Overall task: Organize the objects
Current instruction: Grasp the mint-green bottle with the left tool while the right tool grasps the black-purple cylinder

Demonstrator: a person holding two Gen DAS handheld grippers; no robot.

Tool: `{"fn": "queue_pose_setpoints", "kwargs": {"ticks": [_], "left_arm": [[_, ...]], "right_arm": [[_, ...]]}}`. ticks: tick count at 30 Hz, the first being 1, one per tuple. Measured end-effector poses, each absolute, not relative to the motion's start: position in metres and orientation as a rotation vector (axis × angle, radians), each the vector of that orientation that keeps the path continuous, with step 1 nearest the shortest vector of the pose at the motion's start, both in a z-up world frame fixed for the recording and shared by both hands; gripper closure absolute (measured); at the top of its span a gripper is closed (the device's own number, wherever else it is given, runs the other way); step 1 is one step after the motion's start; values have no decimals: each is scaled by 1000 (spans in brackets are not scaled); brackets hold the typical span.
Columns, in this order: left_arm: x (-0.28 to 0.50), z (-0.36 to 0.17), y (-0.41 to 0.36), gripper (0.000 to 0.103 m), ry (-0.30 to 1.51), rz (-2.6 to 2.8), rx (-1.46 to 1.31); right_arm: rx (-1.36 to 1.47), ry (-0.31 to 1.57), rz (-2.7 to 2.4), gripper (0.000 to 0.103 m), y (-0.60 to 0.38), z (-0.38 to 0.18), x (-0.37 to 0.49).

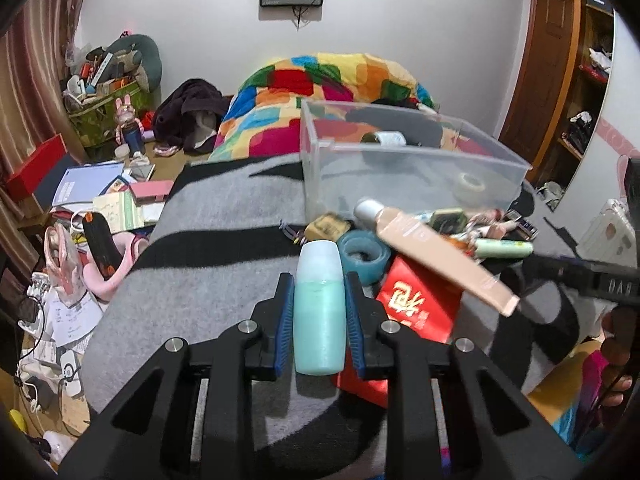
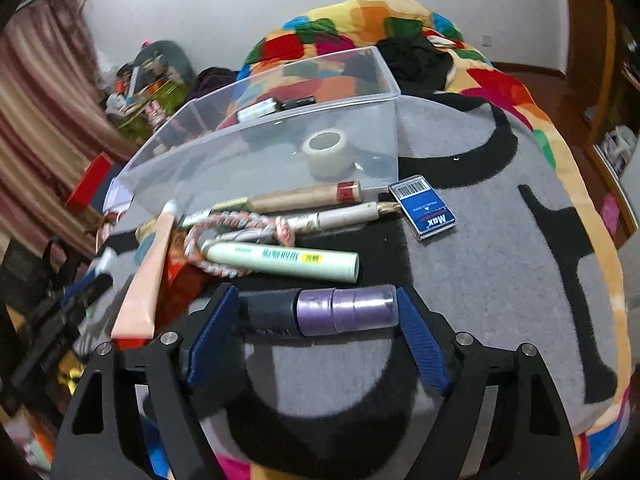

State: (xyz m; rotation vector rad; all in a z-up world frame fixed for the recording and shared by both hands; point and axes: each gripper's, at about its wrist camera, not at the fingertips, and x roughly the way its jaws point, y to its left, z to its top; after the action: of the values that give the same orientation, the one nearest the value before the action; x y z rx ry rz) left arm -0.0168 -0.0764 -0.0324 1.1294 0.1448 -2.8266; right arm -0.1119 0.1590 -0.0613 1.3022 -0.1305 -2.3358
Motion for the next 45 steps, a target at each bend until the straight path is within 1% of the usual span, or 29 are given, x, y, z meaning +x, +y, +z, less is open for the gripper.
{"fn": "queue_pose_setpoints", "kwargs": {"ticks": [2, 4, 5, 6, 13, 16, 23, 25, 26, 30, 31, 32, 33, 34, 35, 39, 43, 45], "left_arm": [[-15, -27, -73, 79, 143, -2843, 1117], [-13, -22, -69, 79, 141, -2861, 1108], [-13, -19, -67, 79, 137, -2870, 1105], [-12, -17, -64, 79, 133, -2881, 1101], [-13, -2, -45, 79, 110, -2946, 1090], [-21, 3, -40, 79, 121, -2963, 1097], [-42, 12, -35, 79, 116, -2974, 1115], [-46, 12, -37, 79, 118, -2969, 1126], [-47, 11, -38, 79, 126, -2968, 1139], [-41, 2, -42, 77, 154, -2950, 1202], [-39, -1, -43, 73, 155, -2937, 1221], [-37, -5, -44, 65, 161, -2921, 1238], [-33, -10, -46, 60, 173, -2900, 1250], [-30, -15, -47, 51, 188, -2880, 1255], [-28, -19, -48, 48, 207, -2865, 1263], [-23, -34, -47, 48, 316, -2825, 1317], [-24, -45, -42, 48, 372, -2799, 1344], [-26, -49, -40, 52, 371, -2777, 1348]], "right_arm": [[1287, -107, -2319, 34, 164, -60, -106], [1284, -77, -2304, 49, 169, -60, -102], [1298, -34, -2295, 61, 171, -61, -99], [1308, 14, -2290, 63, 173, -64, -96], [1175, 186, -2280, 63, 184, -51, -89], [1122, 272, -2237, 63, 169, -46, -99], [1119, 392, -2068, 63, 132, -59, -108], [1124, 396, -2046, 63, 127, -63, -109], [1129, 405, -2045, 65, 125, -66, -109], [1103, 371, -2052, 75, 129, -67, -105], [1104, 353, -2049, 76, 131, -66, -104], [1104, 337, -2050, 79, 133, -66, -103], [1104, 328, -2054, 79, 134, -65, -102], [1104, 318, -2063, 79, 136, -65, -102], [1101, 304, -2070, 79, 138, -64, -101], [1091, 259, -2094, 79, 144, -59, -97], [1067, 225, -2110, 79, 150, -52, -91], [1058, 218, -2119, 79, 152, -50, -87]]}}
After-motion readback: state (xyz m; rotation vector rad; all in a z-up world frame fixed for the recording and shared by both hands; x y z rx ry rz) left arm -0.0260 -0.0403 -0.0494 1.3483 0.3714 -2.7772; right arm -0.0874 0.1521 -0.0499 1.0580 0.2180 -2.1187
